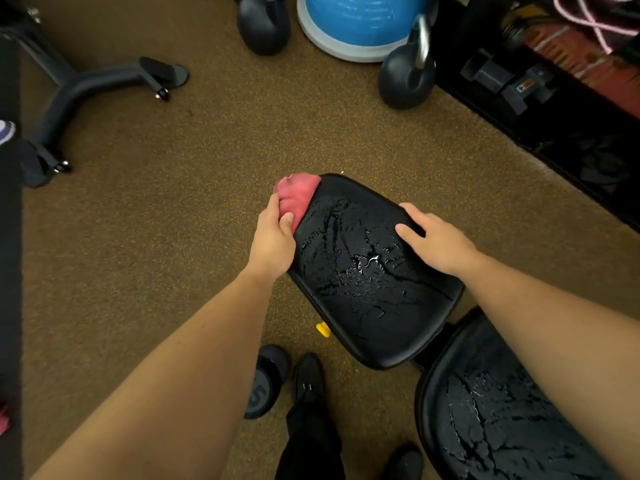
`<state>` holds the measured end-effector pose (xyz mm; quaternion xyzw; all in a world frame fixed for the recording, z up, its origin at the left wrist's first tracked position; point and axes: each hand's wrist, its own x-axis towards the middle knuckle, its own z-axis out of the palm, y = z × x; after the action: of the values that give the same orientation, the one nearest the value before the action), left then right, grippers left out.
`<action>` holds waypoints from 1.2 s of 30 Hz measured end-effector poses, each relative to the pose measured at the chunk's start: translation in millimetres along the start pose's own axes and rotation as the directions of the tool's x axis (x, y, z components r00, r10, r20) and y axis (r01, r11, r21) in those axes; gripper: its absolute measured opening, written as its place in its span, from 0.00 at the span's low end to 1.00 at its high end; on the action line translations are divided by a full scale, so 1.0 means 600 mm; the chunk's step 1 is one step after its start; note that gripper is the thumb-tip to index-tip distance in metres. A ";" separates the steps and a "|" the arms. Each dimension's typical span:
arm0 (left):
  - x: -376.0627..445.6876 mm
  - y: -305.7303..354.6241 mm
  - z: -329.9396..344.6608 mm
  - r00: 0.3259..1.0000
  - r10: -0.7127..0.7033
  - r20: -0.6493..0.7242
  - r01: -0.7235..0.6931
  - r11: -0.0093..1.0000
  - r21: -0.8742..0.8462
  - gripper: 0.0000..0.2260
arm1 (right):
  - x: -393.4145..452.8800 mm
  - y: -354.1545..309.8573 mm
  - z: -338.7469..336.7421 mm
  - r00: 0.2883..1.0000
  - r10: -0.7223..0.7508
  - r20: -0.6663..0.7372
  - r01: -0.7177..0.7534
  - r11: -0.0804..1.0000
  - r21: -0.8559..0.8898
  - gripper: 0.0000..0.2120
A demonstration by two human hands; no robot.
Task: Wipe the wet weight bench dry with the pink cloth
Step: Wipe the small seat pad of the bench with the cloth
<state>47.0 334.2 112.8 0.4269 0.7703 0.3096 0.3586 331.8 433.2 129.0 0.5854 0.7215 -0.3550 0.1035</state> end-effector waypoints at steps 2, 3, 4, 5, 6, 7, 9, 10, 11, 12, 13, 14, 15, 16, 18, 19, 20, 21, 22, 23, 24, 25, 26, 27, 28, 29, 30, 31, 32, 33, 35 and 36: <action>-0.020 0.003 0.013 0.995 -0.088 -0.042 0.086 0.995 -0.050 0.23 | -0.007 0.012 0.001 1.000 0.012 -0.011 -0.012 0.999 0.031 0.26; -0.034 0.006 0.022 0.989 -0.136 -0.063 0.131 0.988 -0.076 0.24 | -0.010 0.017 0.002 1.000 0.017 -0.015 -0.016 0.999 0.048 0.26; -0.050 0.009 0.034 0.982 -0.167 -0.089 0.158 0.983 -0.098 0.25 | -0.012 0.022 0.004 1.000 0.018 -0.017 -0.017 0.998 0.061 0.27; -0.068 0.013 0.048 0.977 -0.181 -0.116 0.168 0.979 -0.112 0.25 | -0.014 0.025 0.005 1.000 0.017 -0.020 -0.015 0.997 0.074 0.27; -0.085 0.017 0.061 0.971 -0.193 -0.141 0.176 0.977 -0.123 0.26 | -0.015 0.028 0.007 1.000 0.013 -0.023 -0.011 0.996 0.083 0.27; -0.101 0.022 0.071 0.965 -0.205 -0.161 0.184 0.973 -0.138 0.26 | -0.014 0.030 0.009 1.000 0.010 -0.025 -0.008 0.996 0.088 0.27; -0.111 0.030 0.076 0.955 -0.235 -0.179 0.202 0.962 -0.185 0.26 | -0.013 0.031 0.010 1.000 0.011 -0.020 -0.010 0.996 0.091 0.27; -0.103 0.031 0.070 0.951 -0.257 -0.170 0.221 0.953 -0.206 0.27 | -0.012 0.030 0.011 1.000 0.013 -0.015 -0.012 0.996 0.088 0.26; -0.089 0.031 0.061 0.950 -0.274 -0.148 0.242 0.949 -0.201 0.27 | -0.011 0.030 0.011 1.000 0.015 -0.008 -0.014 0.997 0.082 0.26; -0.071 0.030 0.050 0.954 -0.275 -0.120 0.255 0.954 -0.160 0.28 | -0.011 0.030 0.011 1.000 0.016 -0.004 -0.016 0.997 0.074 0.25; -0.051 0.029 0.038 0.962 -0.260 -0.086 0.253 0.964 -0.086 0.28 | -0.011 0.030 0.012 1.000 0.017 -0.004 -0.017 0.998 0.069 0.25; -0.029 0.028 0.026 0.973 -0.228 -0.046 0.229 0.973 0.006 0.28 | -0.011 0.030 0.012 1.000 0.018 -0.009 -0.017 0.998 0.062 0.25; -0.007 0.030 0.015 0.982 -0.186 0.007 0.185 0.978 0.098 0.28 | -0.011 0.029 0.012 1.000 0.022 -0.017 -0.021 0.998 0.057 0.25; 0.017 0.032 0.005 0.988 -0.138 0.073 0.123 0.975 0.184 0.28 | -0.011 0.029 0.012 0.999 0.027 -0.023 -0.026 0.998 0.052 0.24; 0.062 0.040 -0.006 0.972 -0.056 0.227 -0.017 0.952 0.306 0.27 | -0.012 0.027 0.013 0.999 0.031 -0.026 -0.030 0.998 0.047 0.24; 0.082 0.046 -0.007 0.955 -0.027 0.294 -0.076 0.939 0.334 0.27 | -0.012 0.027 0.013 0.999 0.032 -0.028 -0.031 0.999 0.044 0.23; 0.098 0.050 -0.007 0.939 -0.001 0.343 -0.124 0.932 0.341 0.27 | -0.012 0.027 0.014 0.999 0.035 -0.028 -0.034 0.999 0.040 0.23; 0.109 0.053 -0.006 0.929 0.017 0.369 -0.152 0.929 0.338 0.27 | -0.012 0.026 0.013 0.999 0.039 -0.027 -0.038 0.999 0.037 0.24; 0.114 0.053 -0.005 0.926 0.030 0.377 -0.162 0.932 0.324 0.27 | -0.012 0.026 0.013 0.999 0.044 -0.027 -0.043 0.998 0.037 0.24; 0.115 0.052 -0.006 0.927 0.042 0.372 -0.163 0.939 0.302 0.26 | -0.011 0.026 0.012 0.999 0.045 -0.027 -0.044 0.998 0.040 0.23; 0.113 0.048 -0.007 0.931 0.064 0.360 -0.173 0.945 0.279 0.25 | -0.011 0.025 0.011 0.999 0.044 -0.026 -0.043 0.998 0.045 0.23; 0.108 0.043 -0.010 0.934 0.095 0.344 -0.192 0.946 0.260 0.25 | -0.012 0.024 0.010 0.999 0.041 -0.025 -0.040 0.998 0.047 0.23; 0.102 0.039 -0.011 0.936 0.130 0.328 -0.215 0.946 0.240 0.24 | -0.013 0.024 0.009 0.999 0.035 -0.023 -0.034 0.998 0.049 0.23; 0.095 0.038 -0.012 0.937 0.156 0.311 -0.231 0.947 0.222 0.24 | -0.015 0.023 0.008 0.999 0.031 -0.019 -0.030 0.998 0.048 0.23; 0.089 0.035 -0.013 0.940 0.176 0.291 -0.241 0.949 0.205 0.24 | -0.015 0.024 0.008 1.000 0.028 -0.013 -0.027 0.998 0.048 0.23; 0.080 0.034 -0.013 0.945 0.179 0.273 -0.236 0.952 0.193 0.24 | -0.016 0.024 0.008 1.000 0.024 -0.009 -0.024 0.999 0.049 0.24; 0.072 0.030 -0.012 0.951 0.177 0.252 -0.226 0.958 0.179 0.24 | -0.016 0.025 0.008 1.000 0.021 -0.007 -0.021 0.998 0.056 0.24; 0.064 0.025 -0.013 0.958 0.168 0.232 -0.211 0.962 0.175 0.24 | -0.016 0.026 0.006 1.000 0.013 -0.002 -0.013 0.998 0.064 0.24; 0.055 0.018 -0.013 0.965 0.154 0.213 -0.193 0.965 0.178 0.24 | -0.017 0.027 0.004 1.000 0.001 0.007 -0.002 0.997 0.080 0.25; 0.044 0.012 -0.014 0.973 0.126 0.196 -0.163 0.969 0.185 0.24 | -0.018 0.028 0.001 1.000 -0.008 0.016 0.006 0.995 0.097 0.26; 0.020 0.001 -0.010 0.984 0.085 0.155 -0.115 0.975 0.192 0.24 | -0.029 0.032 -0.005 0.999 -0.035 0.001 0.034 0.994 0.107 0.30; 0.008 -0.002 -0.007 0.988 0.079 0.135 -0.104 0.976 0.189 0.24 | -0.041 0.034 -0.006 0.998 -0.061 -0.026 0.063 0.994 0.093 0.34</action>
<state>41.1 337.0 112.8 0.5140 0.7521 0.2208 0.3486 358.6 417.5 137.5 0.5711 0.7230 -0.3848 0.0563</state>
